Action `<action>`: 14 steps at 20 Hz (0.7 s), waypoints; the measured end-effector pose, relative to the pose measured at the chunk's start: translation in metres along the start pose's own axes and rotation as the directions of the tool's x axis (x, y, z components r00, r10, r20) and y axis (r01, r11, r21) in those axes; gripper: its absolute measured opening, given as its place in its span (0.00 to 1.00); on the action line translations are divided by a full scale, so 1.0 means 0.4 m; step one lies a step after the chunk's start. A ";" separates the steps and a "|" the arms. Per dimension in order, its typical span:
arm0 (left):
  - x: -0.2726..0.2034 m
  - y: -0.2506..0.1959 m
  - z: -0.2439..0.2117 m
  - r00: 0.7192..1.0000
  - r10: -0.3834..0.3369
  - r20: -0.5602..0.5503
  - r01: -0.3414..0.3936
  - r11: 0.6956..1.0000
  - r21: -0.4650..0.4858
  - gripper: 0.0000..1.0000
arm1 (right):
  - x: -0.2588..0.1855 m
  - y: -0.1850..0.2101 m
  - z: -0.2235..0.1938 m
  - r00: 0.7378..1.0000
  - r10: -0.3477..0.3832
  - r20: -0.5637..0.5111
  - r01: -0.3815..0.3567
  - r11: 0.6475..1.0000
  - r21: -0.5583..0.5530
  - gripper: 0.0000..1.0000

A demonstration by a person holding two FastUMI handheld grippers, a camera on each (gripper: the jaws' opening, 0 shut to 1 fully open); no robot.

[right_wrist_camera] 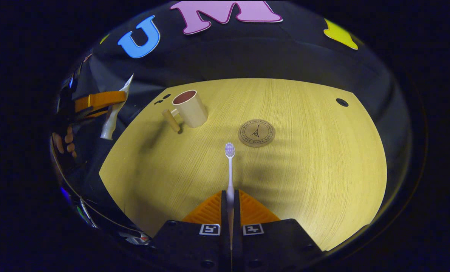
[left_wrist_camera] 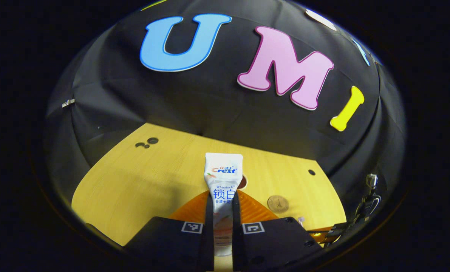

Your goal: Put the toothbrush and toothpaste on the desktop into the cup, then pick up the cup and place it on the coaster on the desktop.

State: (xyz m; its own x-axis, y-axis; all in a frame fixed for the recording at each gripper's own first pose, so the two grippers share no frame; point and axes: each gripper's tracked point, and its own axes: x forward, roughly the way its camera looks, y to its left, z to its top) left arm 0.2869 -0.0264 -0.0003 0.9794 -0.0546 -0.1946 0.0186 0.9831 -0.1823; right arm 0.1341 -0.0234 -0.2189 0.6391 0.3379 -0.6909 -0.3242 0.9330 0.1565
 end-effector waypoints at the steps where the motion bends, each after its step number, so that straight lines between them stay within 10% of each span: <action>1: 0.023 -0.014 0.026 1.000 -0.012 0.027 0.012 1.000 0.005 0.23 | -0.001 -0.009 0.005 1.000 0.003 0.003 -0.003 1.000 0.001 0.07; 14: 0.286 -0.051 0.199 0.944 -0.172 0.281 0.178 0.984 0.001 0.24 | 0.028 -0.096 0.024 1.000 0.000 -0.001 0.000 1.000 0.002 0.07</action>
State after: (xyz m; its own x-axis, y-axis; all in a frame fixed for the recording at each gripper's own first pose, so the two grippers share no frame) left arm 0.4143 -0.0389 0.0578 0.9781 -0.1710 0.1187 0.1933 0.9578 -0.2129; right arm 0.1602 -0.0545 -0.2259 0.6384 0.3374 -0.6918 -0.3227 0.9333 0.1574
